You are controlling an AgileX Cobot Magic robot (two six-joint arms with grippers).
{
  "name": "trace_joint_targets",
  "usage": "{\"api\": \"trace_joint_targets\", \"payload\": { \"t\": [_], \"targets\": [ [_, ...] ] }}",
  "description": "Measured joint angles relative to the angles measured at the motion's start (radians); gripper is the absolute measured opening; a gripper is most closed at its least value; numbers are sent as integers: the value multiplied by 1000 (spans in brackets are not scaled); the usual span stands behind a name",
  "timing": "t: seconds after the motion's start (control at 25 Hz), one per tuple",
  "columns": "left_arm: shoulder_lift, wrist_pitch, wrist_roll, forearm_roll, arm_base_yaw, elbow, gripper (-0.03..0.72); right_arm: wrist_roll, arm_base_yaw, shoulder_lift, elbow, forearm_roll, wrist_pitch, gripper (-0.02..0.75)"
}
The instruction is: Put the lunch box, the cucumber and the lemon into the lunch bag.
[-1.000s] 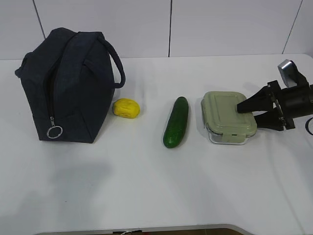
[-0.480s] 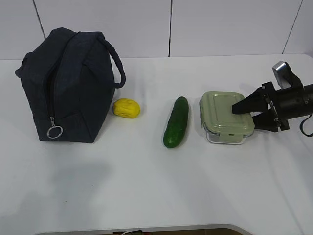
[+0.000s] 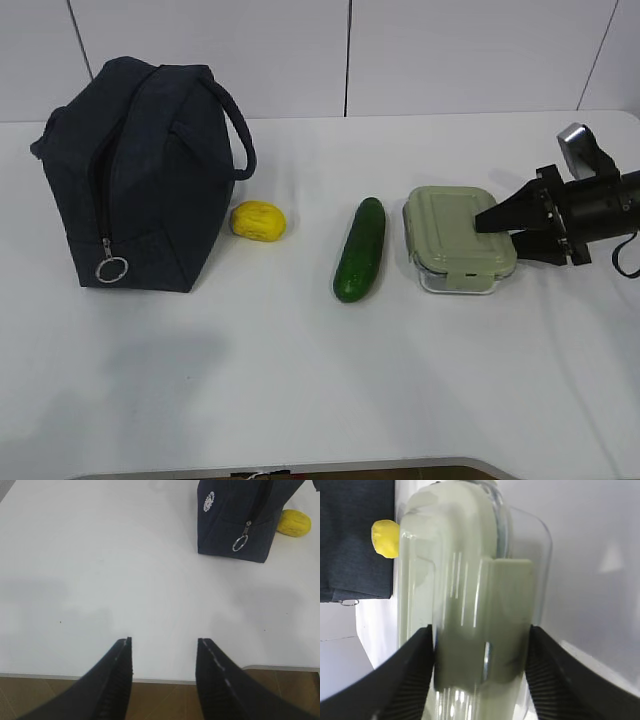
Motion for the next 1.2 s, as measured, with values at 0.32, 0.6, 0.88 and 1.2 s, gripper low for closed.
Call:
{"api": "trace_joint_targets", "payload": {
  "t": [0.32, 0.6, 0.88, 1.2],
  "targets": [
    [0, 0, 0, 0, 0, 0, 305, 0, 0, 0, 0, 4, 4, 404],
    [0, 0, 0, 0, 0, 0, 305, 0, 0, 0, 0, 4, 4, 389],
    [0, 0, 0, 0, 0, 0, 305, 2, 0, 0, 0, 4, 7, 381],
    [0, 0, 0, 0, 0, 0, 305, 73, 0, 1, 0, 10, 1, 379]
  ]
}}
